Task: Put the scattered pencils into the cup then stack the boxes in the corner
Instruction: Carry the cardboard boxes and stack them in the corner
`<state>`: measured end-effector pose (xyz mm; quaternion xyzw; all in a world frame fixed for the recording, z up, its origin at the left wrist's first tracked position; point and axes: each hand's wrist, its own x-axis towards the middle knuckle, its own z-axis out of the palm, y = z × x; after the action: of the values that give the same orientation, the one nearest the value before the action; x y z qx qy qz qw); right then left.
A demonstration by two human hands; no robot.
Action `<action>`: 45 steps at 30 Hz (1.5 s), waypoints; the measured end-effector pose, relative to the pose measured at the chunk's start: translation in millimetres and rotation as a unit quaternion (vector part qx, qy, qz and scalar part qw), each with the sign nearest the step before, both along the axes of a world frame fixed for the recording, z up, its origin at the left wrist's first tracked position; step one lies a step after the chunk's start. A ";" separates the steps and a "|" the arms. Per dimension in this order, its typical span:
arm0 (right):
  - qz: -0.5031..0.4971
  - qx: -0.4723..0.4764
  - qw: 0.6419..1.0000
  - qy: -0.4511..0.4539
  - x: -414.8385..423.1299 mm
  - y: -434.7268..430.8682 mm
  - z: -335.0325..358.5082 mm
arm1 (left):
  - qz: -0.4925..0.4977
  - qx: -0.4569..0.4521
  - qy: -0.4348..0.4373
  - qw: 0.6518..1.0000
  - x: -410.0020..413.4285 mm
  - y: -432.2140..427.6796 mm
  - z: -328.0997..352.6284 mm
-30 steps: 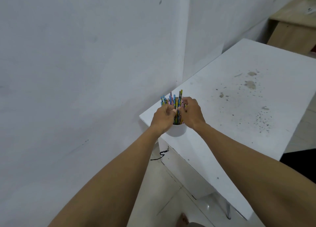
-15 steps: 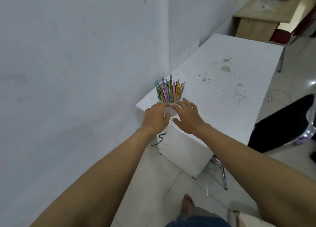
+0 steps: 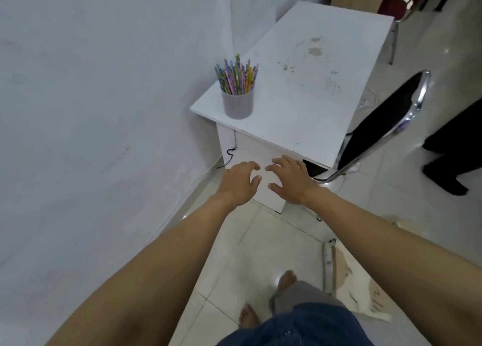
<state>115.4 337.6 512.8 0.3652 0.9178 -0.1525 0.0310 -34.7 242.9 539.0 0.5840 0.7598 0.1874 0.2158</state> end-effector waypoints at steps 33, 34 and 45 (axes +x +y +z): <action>-0.038 -0.148 0.970 -0.190 373.0 -55.7 -120.2 | 0.169 -0.142 -0.266 0.938 364.5 -85.7 -147.7; -0.034 -0.149 0.970 -0.189 370.9 -59.2 -128.0 | 0.180 -0.151 -0.276 0.932 369.6 -86.0 -155.0; -0.089 -0.128 0.974 -0.166 361.6 -31.2 -209.6 | 0.338 -0.192 -0.388 0.836 404.2 -55.2 -239.1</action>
<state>477.0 306.4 303.2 0.4589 0.8363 -0.2083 0.2160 369.5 187.7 299.9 0.1168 0.7849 0.3100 0.5237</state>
